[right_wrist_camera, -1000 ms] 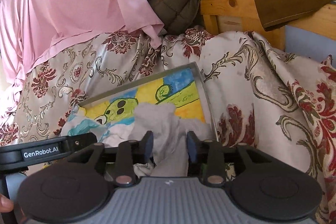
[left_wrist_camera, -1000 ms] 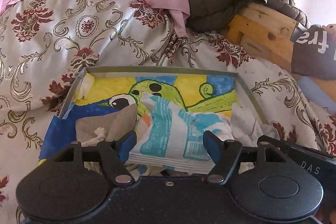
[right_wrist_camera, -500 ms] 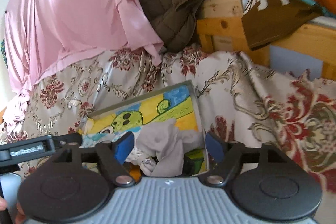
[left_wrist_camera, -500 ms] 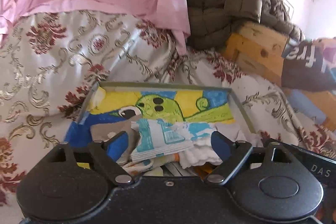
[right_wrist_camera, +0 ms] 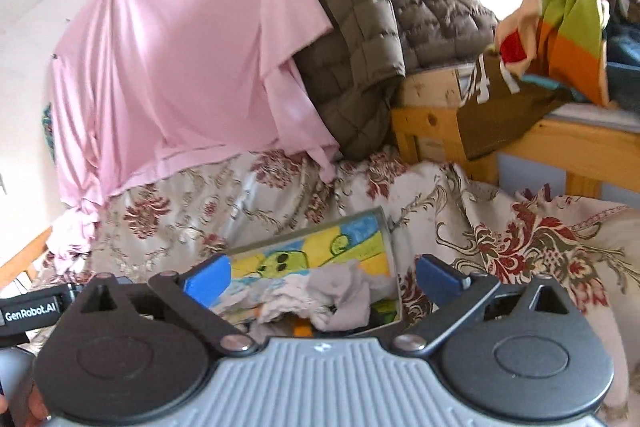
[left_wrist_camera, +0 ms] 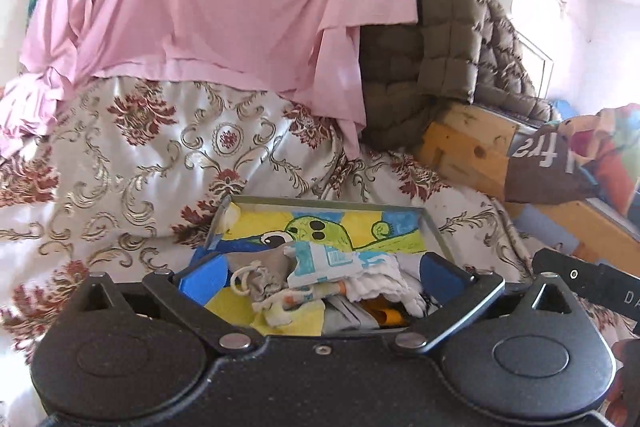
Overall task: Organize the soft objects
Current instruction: 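Move both open tools back over the remaining items beside the tray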
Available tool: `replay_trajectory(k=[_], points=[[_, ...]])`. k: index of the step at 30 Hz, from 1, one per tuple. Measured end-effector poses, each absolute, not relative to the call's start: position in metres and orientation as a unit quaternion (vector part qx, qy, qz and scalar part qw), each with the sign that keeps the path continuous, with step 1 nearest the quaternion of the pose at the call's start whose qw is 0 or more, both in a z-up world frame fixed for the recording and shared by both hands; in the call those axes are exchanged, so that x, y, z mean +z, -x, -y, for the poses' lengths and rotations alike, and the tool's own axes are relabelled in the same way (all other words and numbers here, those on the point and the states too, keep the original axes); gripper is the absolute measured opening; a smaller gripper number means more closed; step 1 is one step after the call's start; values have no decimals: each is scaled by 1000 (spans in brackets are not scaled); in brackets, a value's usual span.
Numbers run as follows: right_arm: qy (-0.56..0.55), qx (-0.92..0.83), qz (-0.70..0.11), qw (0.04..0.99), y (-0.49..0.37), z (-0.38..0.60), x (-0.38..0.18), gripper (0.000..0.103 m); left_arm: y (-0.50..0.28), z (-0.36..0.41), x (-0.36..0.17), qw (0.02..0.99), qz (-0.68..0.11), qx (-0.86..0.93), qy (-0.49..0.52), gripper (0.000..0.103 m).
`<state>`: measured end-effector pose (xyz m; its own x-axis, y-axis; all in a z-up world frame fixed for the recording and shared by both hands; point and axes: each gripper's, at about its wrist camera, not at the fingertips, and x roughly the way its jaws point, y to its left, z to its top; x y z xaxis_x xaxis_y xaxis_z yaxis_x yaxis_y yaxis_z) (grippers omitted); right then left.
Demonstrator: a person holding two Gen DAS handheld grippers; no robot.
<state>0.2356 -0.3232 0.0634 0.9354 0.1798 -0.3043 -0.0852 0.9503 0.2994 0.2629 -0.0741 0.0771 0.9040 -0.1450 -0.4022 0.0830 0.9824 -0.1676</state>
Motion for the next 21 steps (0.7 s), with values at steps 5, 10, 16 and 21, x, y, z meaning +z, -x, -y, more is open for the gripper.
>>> replay_trajectory(k=[5, 10, 16, 21], points=[[-126, 72, -154, 977, -188, 313, 70, 103, -218, 70, 80, 975, -201, -59, 75, 102], [-127, 75, -143, 979, -142, 307, 68, 103, -177, 66, 79, 976, -194, -55, 83, 102], [-142, 90, -157, 973, -111, 303, 58, 103, -136, 59, 72, 976, -195, -45, 88, 102], [-132, 102, -178, 970, -88, 293, 52, 103, -108, 49, 66, 974, -204, -42, 88, 102]])
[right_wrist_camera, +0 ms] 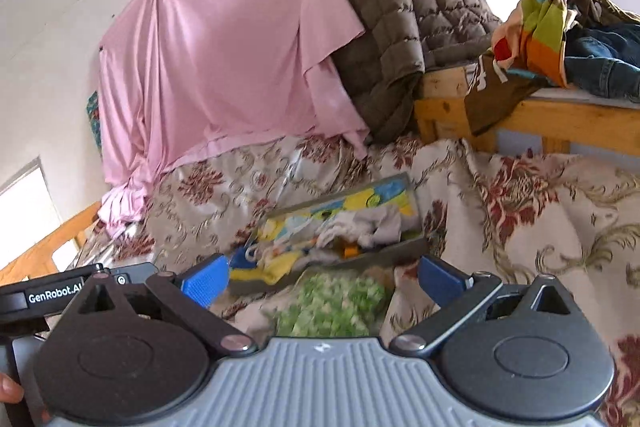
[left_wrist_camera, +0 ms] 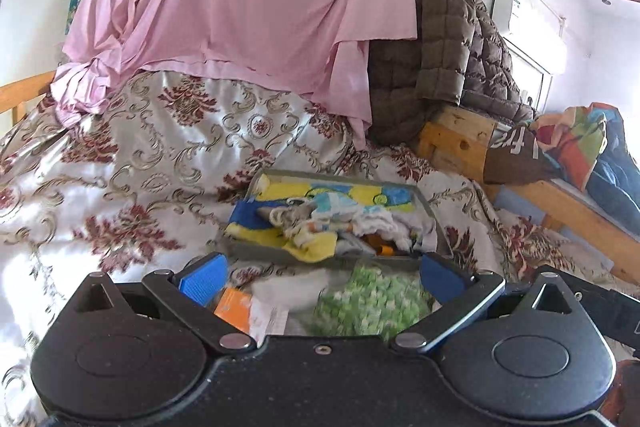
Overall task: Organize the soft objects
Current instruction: 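Move both open tools back over the remaining items beside the tray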
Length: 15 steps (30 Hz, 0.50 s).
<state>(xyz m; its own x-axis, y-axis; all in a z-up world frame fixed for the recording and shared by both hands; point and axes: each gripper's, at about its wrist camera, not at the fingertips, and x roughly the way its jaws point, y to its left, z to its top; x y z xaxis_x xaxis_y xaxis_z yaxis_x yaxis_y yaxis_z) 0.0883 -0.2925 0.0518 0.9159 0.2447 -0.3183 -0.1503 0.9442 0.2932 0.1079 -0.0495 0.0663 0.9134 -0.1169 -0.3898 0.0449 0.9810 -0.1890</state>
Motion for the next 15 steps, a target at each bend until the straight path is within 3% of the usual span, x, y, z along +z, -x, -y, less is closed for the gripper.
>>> replay_trajectory(k=[8, 15], points=[[-101, 111, -217, 965, -68, 273, 42, 103, -71, 24, 47, 966, -250, -53, 38, 102], [-86, 111, -281, 949, -72, 261, 27, 103, -58, 6, 24, 958, -278, -48, 57, 102]])
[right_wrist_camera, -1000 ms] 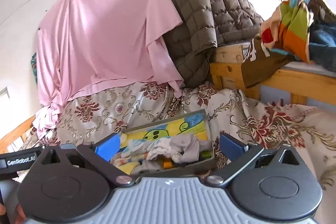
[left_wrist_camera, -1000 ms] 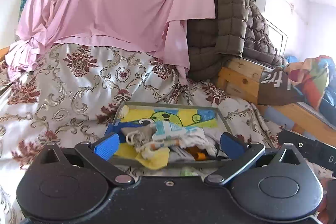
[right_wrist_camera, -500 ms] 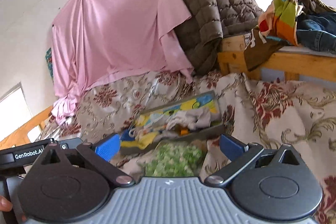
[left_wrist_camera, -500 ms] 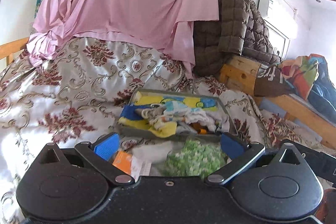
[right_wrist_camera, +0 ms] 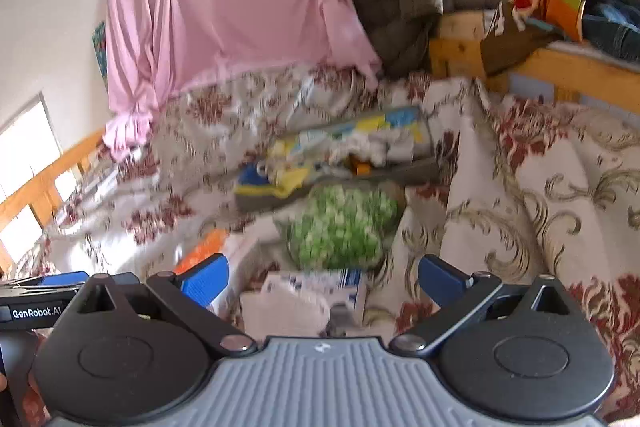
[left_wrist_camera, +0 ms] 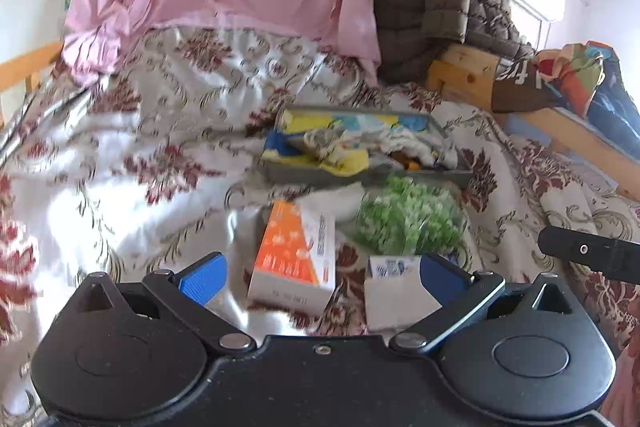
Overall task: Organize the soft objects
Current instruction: 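Move both open tools back over the remaining items beside the tray, then lower the right tool onto the fluffy white sock and close it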
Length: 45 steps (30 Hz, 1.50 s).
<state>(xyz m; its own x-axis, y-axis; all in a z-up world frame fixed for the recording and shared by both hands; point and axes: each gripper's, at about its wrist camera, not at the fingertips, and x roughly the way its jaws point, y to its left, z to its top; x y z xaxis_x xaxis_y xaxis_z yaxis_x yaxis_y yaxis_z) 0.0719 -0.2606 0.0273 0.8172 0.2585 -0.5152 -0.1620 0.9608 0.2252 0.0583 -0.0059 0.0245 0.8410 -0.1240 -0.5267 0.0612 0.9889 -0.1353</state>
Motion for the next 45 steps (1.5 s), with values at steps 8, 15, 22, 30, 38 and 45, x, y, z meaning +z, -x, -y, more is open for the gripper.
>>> replay_trajectory(k=[8, 15, 22, 30, 38, 45], points=[[-61, 110, -352, 927, -89, 246, 11, 103, -70, -2, 2, 940, -338, -9, 52, 102], [-46, 111, -397, 910, -100, 238, -1, 103, -80, -5, -6, 932, -357, 9, 55, 102], [-82, 156, -448, 876, -122, 234, -15, 103, -86, -2, -8, 928, -369, 6, 46, 102], [-97, 173, -500, 843, -159, 227, -43, 103, -99, -12, -15, 917, -391, 24, 72, 102], [-111, 176, -508, 836, -182, 219, -60, 103, -116, -22, -26, 901, -417, 42, 109, 102], [-181, 216, -496, 822, -190, 222, -63, 103, -124, -31, -32, 894, -426, 60, 123, 102]])
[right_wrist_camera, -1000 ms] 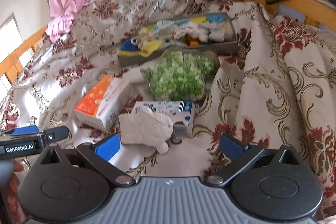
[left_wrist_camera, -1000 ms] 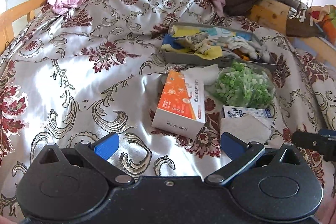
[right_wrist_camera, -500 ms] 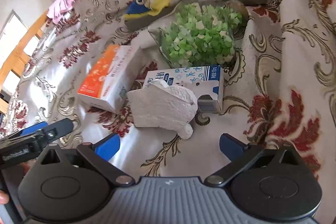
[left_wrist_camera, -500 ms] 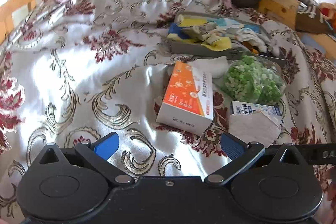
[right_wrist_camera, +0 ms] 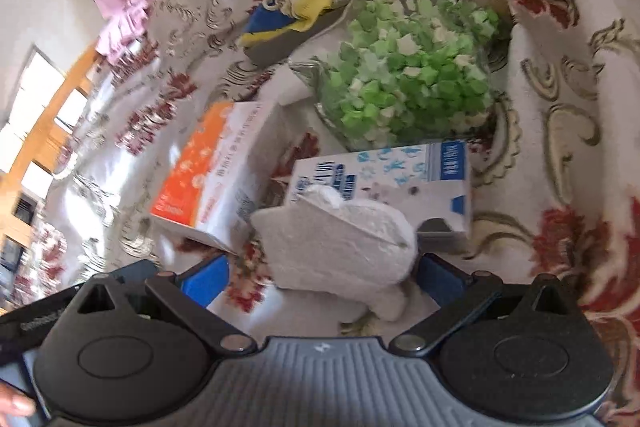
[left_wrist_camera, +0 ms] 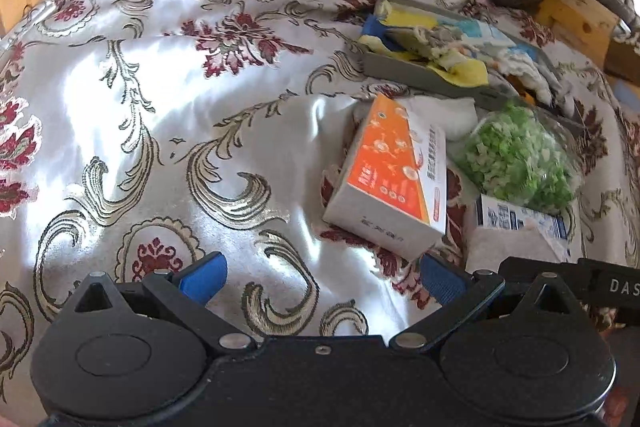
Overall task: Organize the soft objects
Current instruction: 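Lower the right tool onto the fluffy white sock and close it, then grasp the white sock beside the green-cube jar with the left tool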
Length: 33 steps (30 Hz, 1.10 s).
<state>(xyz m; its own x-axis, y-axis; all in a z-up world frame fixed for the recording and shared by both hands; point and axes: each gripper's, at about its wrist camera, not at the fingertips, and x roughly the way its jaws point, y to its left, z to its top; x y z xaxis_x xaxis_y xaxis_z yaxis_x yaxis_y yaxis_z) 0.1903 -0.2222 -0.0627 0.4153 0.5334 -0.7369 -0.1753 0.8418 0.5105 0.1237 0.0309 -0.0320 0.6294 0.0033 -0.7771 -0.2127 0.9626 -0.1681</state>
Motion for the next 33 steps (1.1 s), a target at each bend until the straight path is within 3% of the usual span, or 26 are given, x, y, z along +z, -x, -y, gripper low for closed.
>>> replay_trajectory(k=[7, 11, 16, 19, 21, 29, 33], points=[[-221, 241, -462, 824, -190, 228, -52, 99, -131, -32, -23, 908, -397, 56, 120, 102], [-228, 251, -449, 827, -189, 229, -48, 85, -140, -31, -15, 920, -375, 40, 107, 102], [-202, 279, -432, 833, -184, 220, -39, 77, -160, -30, -8, 930, -356, 0, 88, 102], [-176, 278, -432, 840, -183, 212, -39, 66, -174, -31, -7, 934, -347, -19, 82, 102], [-167, 273, -437, 841, -184, 211, -40, 63, -184, -31, -8, 935, -344, -36, 81, 102], [-150, 258, -425, 855, -183, 214, -40, 21, -226, -20, -14, 934, -336, -114, 30, 102], [-147, 261, -412, 861, -182, 216, -37, 15, -253, -14, -15, 927, -340, -161, -7, 102]])
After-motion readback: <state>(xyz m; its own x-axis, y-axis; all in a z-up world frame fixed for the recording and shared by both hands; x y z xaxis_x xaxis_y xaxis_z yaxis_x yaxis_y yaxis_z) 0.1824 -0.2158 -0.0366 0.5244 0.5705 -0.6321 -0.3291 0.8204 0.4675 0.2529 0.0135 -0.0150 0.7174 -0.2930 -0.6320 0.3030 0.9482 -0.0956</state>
